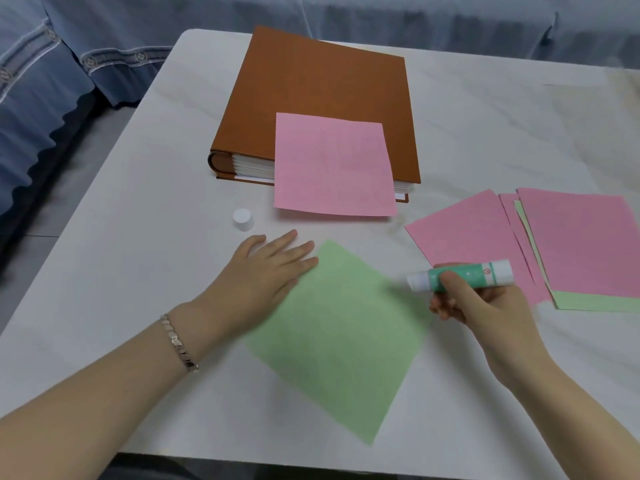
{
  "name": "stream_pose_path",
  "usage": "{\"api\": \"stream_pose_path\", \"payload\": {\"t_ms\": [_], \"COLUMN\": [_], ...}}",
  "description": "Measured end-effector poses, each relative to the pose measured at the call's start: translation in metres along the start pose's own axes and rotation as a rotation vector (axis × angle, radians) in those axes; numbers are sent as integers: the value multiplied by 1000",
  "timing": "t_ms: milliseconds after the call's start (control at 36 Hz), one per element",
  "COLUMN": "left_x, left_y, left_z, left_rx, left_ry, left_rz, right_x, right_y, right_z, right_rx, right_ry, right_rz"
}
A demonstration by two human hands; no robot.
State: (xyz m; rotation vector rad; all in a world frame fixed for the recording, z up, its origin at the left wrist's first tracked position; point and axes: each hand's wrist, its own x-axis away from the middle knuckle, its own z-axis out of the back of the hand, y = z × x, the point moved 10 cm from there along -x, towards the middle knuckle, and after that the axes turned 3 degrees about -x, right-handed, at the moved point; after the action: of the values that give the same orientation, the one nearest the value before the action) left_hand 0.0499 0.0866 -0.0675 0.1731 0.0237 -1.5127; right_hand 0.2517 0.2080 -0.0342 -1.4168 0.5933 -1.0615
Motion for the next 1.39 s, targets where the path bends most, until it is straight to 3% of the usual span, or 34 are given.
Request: {"api": "stream_pose_path", "payload": {"t_ms": [167, 417, 917, 1139, 1389], "left_x": [12, 19, 28, 27, 27], "left_y": [5, 18, -3, 0, 1], "left_z": [-1, -4, 3, 4, 5], "left_rx": [126, 287, 228, 184, 175], "left_ry": [86, 162, 171, 184, 167], "left_rz": [143, 202, 154, 138, 140], "right_x": [-1, -9, -35, -38, -47], "right_y": [-1, 3, 1, 2, -6], "right_z": [3, 4, -70, -59, -17], "right_rx": [100, 297, 536, 501, 590], "right_ry": [17, 125, -4, -12, 100], "right_rz": [31, 59, 183, 161, 194]}}
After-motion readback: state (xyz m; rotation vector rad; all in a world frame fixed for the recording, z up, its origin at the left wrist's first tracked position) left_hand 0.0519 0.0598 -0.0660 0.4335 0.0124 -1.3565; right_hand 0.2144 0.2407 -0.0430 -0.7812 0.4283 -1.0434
